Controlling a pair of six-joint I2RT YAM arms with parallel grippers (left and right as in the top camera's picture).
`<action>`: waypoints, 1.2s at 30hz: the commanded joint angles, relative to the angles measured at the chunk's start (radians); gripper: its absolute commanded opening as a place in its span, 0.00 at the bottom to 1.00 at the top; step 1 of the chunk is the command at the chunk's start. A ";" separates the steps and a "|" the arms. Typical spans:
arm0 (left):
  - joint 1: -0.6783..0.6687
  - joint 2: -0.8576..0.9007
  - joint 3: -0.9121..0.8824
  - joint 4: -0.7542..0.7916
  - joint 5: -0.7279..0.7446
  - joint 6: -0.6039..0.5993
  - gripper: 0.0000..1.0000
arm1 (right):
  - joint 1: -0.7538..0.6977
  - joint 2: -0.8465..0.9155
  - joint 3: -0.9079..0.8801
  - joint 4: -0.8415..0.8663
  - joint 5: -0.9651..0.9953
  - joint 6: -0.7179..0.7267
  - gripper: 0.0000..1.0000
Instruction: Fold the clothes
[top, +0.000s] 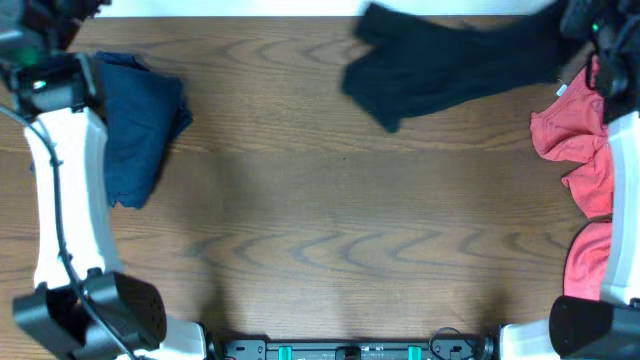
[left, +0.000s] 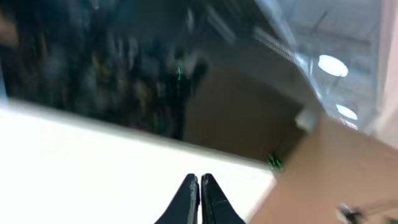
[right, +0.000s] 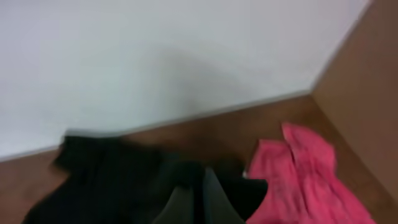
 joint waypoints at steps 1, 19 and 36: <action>-0.009 0.006 0.002 -0.148 0.293 0.013 0.06 | 0.013 0.008 0.007 -0.072 -0.021 -0.032 0.01; -0.264 0.006 -0.014 -1.164 -0.166 0.719 0.06 | 0.275 -0.026 0.008 -0.589 -0.257 -0.003 0.01; -0.369 0.019 -0.016 -1.147 -0.385 0.718 0.06 | 0.306 -0.444 0.008 -0.953 -0.259 -0.175 0.03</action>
